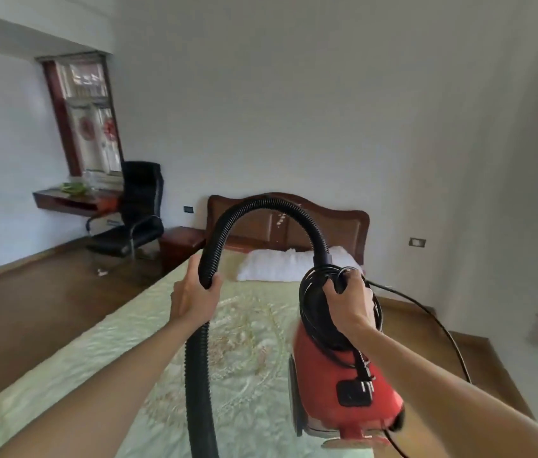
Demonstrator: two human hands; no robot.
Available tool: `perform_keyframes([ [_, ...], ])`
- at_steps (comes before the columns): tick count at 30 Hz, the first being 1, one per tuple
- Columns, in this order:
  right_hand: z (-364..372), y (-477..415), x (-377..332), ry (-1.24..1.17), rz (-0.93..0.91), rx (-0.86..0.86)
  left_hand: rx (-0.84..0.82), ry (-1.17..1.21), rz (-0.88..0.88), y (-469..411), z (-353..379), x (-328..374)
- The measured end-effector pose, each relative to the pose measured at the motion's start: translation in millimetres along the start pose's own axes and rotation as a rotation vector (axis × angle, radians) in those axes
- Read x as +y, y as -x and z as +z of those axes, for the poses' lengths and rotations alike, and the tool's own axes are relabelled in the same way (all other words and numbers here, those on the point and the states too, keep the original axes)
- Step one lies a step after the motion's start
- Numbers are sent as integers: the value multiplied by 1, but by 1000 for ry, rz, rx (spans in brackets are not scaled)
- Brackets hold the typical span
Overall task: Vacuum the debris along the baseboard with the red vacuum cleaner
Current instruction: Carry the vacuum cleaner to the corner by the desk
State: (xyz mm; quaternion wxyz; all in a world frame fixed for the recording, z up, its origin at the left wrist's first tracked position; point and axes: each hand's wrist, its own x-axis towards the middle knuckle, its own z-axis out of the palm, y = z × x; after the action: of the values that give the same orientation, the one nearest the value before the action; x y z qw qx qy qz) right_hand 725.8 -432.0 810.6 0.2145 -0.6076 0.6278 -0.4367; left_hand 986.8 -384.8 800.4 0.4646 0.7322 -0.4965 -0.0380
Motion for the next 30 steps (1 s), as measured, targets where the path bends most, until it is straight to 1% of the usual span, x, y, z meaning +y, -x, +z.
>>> perform_keyframes([
  [6,66,-11,-49,-48,-120,-185,130,-59,-111,-8,-57,-40],
  [13,141,13,-109,-115,-262,-375,282,-146,-234,-1,-146,-91],
  [21,233,80,-191,-214,-394,-579,462,-197,-369,32,-254,-152],
  [26,287,134,-241,-228,-416,-676,543,-218,-416,49,-313,-195],
  [30,326,172,-278,-238,-417,-723,596,-251,-446,46,-354,-235],
])
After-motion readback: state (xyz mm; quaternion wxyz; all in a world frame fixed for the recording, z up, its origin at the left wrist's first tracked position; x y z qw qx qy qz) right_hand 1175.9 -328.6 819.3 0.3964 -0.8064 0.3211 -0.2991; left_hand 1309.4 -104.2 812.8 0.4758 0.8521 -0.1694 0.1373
